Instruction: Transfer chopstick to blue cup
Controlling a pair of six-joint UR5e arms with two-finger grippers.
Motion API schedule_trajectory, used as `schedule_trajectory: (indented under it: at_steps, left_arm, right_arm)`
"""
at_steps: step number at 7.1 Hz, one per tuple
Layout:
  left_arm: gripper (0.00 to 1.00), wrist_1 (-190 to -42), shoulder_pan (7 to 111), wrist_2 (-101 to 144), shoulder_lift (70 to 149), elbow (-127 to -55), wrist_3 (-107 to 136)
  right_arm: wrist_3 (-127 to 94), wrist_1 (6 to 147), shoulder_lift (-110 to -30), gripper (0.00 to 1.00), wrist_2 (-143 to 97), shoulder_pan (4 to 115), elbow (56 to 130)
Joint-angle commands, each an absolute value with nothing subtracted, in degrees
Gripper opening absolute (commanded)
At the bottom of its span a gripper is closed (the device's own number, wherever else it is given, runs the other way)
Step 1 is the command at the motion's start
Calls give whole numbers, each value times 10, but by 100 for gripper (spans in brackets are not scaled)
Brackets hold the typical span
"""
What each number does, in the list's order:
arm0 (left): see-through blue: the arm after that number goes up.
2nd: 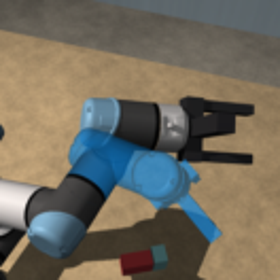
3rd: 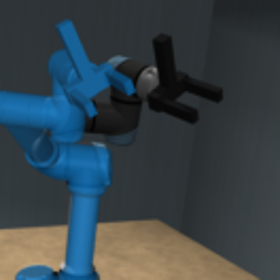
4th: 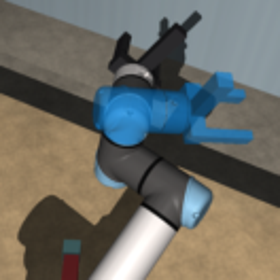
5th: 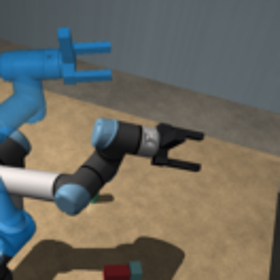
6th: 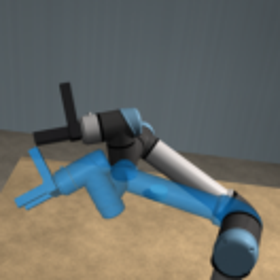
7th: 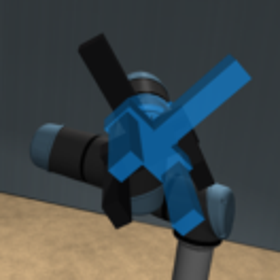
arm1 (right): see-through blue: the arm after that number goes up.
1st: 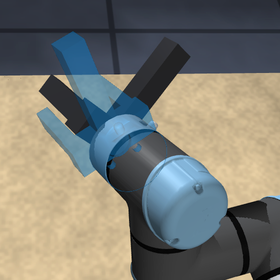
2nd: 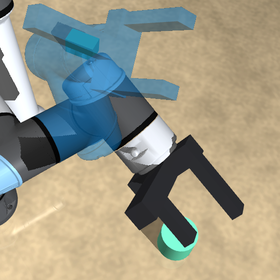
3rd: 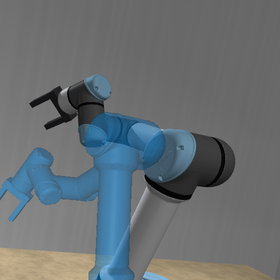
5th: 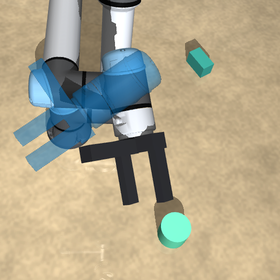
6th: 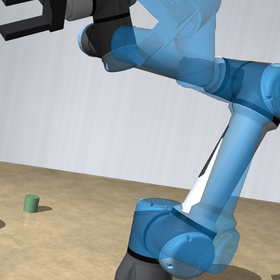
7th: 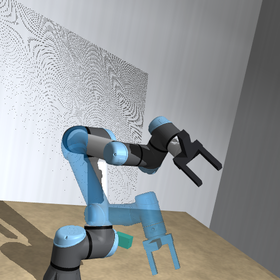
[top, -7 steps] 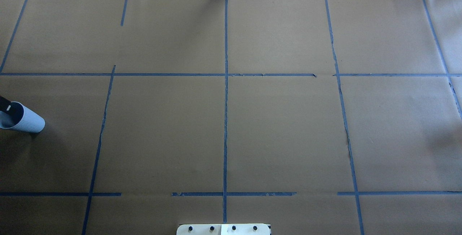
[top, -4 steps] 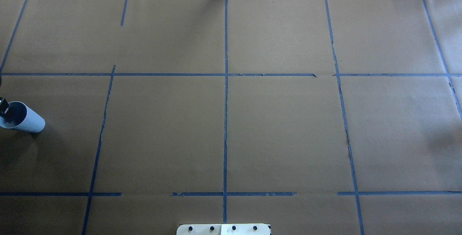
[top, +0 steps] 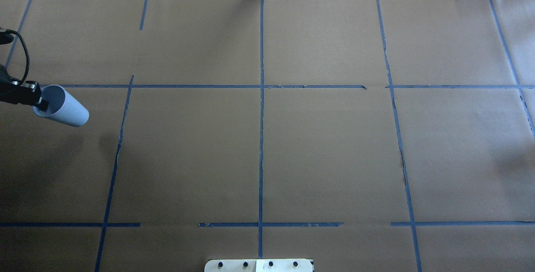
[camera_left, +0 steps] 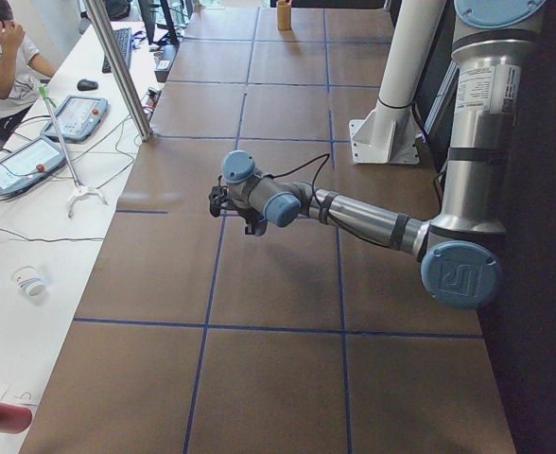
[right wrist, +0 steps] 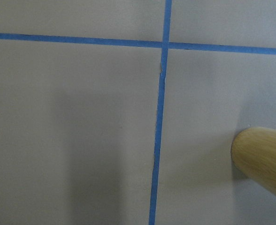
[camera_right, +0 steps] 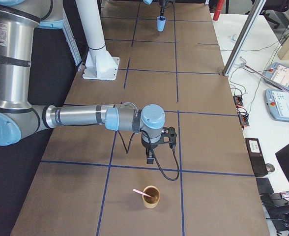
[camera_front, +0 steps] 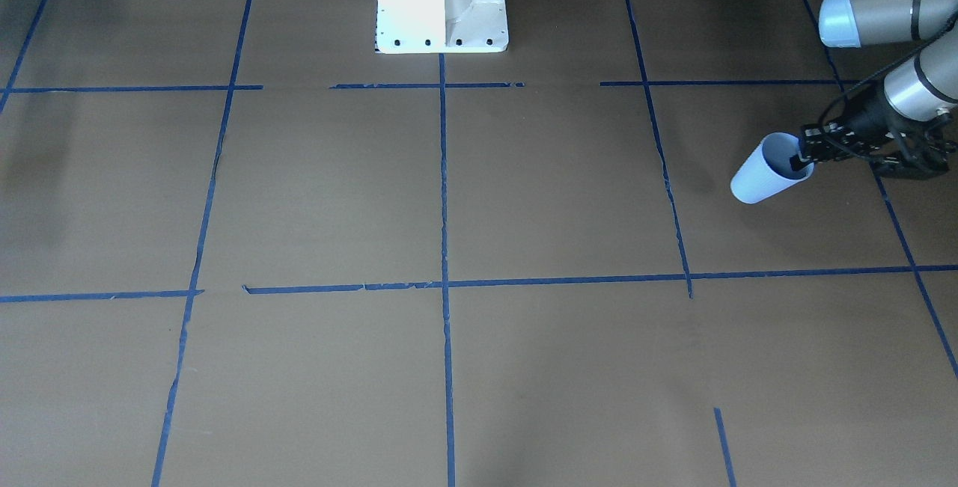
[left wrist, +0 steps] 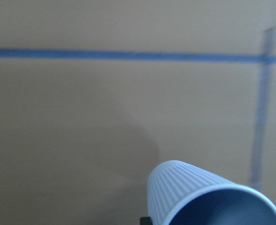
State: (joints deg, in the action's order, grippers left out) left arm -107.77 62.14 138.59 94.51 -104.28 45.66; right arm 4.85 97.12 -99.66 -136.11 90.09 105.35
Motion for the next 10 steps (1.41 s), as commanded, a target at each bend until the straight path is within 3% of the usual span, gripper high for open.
schedule_trajectory:
  at_steps: [1, 3, 5, 7, 10]
  left_arm:
    - [0, -1076, 546, 1366, 1070, -1088, 695]
    - [0, -1046, 352, 1176, 1190, -1077, 846]
    - [0, -953, 291, 1064, 1300, -1021, 848]
    - [0, -953, 279, 1043, 1326, -968, 846]
    - [3, -953, 261, 1042, 1323, -960, 847]
  right_arm:
    - [48, 970, -997, 100, -1382, 901, 1056]
    - [54, 969, -996, 100, -1383, 899, 1056]
    - [51, 970, -991, 100, -1388, 899, 1056]
    - [50, 970, -991, 100, -1400, 899, 1056]
    - [48, 970, -991, 100, -1423, 899, 1056]
